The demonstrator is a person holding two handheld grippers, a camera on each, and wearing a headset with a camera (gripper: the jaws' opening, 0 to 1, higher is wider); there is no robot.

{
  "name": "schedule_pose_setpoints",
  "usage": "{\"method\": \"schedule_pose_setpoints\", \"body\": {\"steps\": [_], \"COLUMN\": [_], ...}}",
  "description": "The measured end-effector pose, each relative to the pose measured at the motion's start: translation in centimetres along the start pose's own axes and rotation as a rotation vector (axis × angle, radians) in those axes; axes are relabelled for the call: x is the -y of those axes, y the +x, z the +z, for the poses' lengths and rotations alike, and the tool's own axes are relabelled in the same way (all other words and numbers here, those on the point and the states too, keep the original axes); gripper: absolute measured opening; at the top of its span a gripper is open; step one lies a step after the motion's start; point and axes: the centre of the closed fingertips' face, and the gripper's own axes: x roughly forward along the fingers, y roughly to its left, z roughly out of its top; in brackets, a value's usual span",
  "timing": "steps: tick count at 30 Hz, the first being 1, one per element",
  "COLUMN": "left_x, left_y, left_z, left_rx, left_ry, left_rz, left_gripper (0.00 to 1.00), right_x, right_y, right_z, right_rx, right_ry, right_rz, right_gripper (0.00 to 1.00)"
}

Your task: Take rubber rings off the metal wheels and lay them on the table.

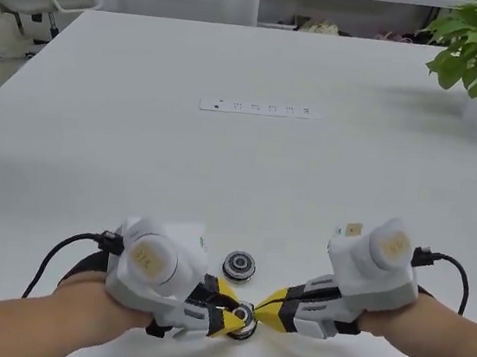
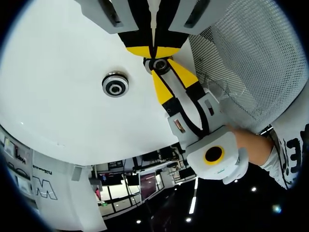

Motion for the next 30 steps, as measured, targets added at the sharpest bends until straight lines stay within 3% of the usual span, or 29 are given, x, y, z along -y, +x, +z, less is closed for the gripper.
{"method": "schedule_pose_setpoints", "body": {"steps": [23, 24, 25, 30], "left_x": [0.0, 0.0, 0.0, 0.0], "left_y": [0.0, 0.0, 0.0, 0.0], "left_z": [0.0, 0.0, 0.0, -0.1], "left_rx": [-0.006, -0.005, -0.004, -0.004], "left_ry": [-0.003, -0.002, -0.002, -0.003], "left_rz": [-0.004, -0.005, -0.005, -0.007], "left_gripper": [0.07, 0.07, 0.07, 0.07], "right_x": [-1.2, -1.3, -2.2, -1.7], "right_y": [0.4, 0.5, 0.6, 0.4], "right_z": [0.9, 1.1, 1.6, 0.9], "right_rx": [0.036, 0.043, 0.072, 0.038], "right_ry": [-0.014, -0.017, -0.023, -0.044], "right_rz": [0.048, 0.057, 0.107, 0.073], "right_gripper": [0.0, 0.0, 0.0, 0.0]}}
